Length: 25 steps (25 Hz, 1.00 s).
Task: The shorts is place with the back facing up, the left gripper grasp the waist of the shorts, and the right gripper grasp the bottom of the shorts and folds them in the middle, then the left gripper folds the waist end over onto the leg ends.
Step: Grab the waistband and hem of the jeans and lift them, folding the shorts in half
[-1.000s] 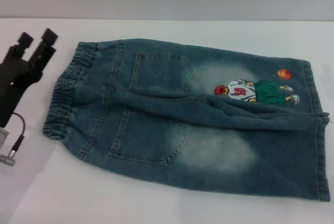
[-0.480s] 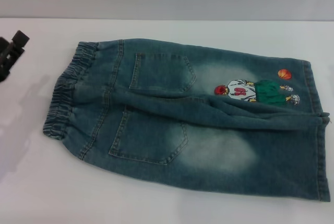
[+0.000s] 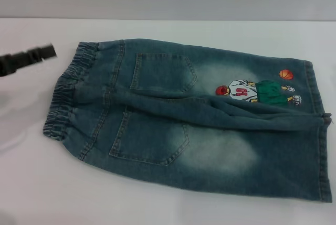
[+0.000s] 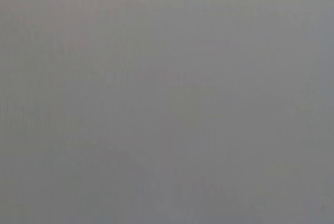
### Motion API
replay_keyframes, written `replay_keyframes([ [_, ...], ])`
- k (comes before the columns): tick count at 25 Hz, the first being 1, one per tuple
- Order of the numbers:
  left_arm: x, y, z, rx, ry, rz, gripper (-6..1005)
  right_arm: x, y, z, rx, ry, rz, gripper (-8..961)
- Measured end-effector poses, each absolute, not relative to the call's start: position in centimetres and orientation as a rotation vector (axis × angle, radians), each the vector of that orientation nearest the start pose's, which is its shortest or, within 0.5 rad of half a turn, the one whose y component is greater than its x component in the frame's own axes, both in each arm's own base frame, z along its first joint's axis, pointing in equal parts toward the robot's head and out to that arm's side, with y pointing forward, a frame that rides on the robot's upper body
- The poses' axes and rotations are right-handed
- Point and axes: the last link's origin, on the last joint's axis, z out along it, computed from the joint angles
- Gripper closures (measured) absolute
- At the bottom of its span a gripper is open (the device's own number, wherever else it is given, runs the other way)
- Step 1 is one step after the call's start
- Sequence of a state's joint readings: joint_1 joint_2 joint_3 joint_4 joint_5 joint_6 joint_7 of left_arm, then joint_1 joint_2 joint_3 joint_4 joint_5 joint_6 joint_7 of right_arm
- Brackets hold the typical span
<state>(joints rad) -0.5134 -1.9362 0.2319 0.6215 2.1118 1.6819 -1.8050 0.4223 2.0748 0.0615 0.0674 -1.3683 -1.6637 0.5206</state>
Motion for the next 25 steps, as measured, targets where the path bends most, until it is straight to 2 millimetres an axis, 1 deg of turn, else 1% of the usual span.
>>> replay_keyframes([
  [1, -31.4, 32.8, 9.9, -2.272, -1.247, -0.969, 207, 31.7, 29.5, 4.2, -1.308, 0.503, 1.221, 261],
  [2, -31.1, 33.0, 10.2, -2.309, -1.273, -0.894, 207, 31.9, 29.5, 4.2, -1.305, 0.509, 1.213, 261],
  [3, -30.6, 33.0, 10.9, -2.364, -1.300, -0.717, 208, 32.0, 29.6, 4.2, -1.303, 0.516, 1.206, 261],
  [4, -30.6, 32.9, 11.1, -2.372, -1.311, -0.645, 208, 32.1, 29.6, 4.3, -1.301, 0.521, 1.198, 261],
  [6, -30.6, 32.9, 11.1, -2.372, -1.311, -0.645, 209, 32.3, 29.7, 4.3, -1.301, 0.528, 1.189, 261],
  [7, -30.7, 32.8, 11.4, -2.373, -1.320, -0.575, 210, 32.3, 29.7, 4.3, -1.301, 0.528, 1.186, 261],
  [8, -31.5, 32.4, 11.8, -2.352, -1.357, -0.456, 210, 32.4, 29.7, 4.4, -1.301, 0.524, 1.183, 261],
  [9, -31.5, 32.4, 11.8, -2.352, -1.357, -0.456, 211, 32.4, 29.7, 4.4, -1.302, 0.523, 1.181, 261],
  [10, -32.0, 32.2, 11.8, -2.335, -1.381, -0.406, 211, 32.5, 29.7, 4.5, -1.302, 0.523, 1.177, 262],
  [13, -32.0, 32.2, 11.8, -2.335, -1.381, -0.406, 213, 32.6, 29.8, 4.4, -1.304, 0.532, 1.166, 262],
  [14, -32.7, 31.9, 11.9, -2.314, -1.407, -0.352, 213, 32.7, 29.8, 4.4, -1.305, 0.537, 1.161, 262],
  [15, -32.7, 31.9, 11.9, -2.314, -1.407, -0.352, 214, 32.8, 29.9, 4.4, -1.305, 0.541, 1.157, 262],
  [16, -33.9, 31.7, 11.8, -2.262, -1.445, -0.254, 214, 32.8, 29.9, 4.4, -1.306, 0.545, 1.154, 262],
  [21, -33.9, 31.7, 11.8, -2.262, -1.445, -0.254, 216, 32.9, 29.9, 4.4, -1.305, 0.549, 1.148, 262],
  [23, -34.3, 31.7, 11.7, -2.242, -1.451, -0.227, 217, 32.9, 29.9, 4.4, -1.304, 0.548, 1.147, 262],
  [24, -34.6, 31.7, 11.1, -2.232, -1.466, -0.200, 218, 32.9, 29.9, 4.4, -1.304, 0.548, 1.147, 262],
  [25, -34.6, 31.7, 11.1, -2.232, -1.466, -0.200, 218, 32.9, 29.9, 4.4, -1.304, 0.548, 1.147, 262],
])
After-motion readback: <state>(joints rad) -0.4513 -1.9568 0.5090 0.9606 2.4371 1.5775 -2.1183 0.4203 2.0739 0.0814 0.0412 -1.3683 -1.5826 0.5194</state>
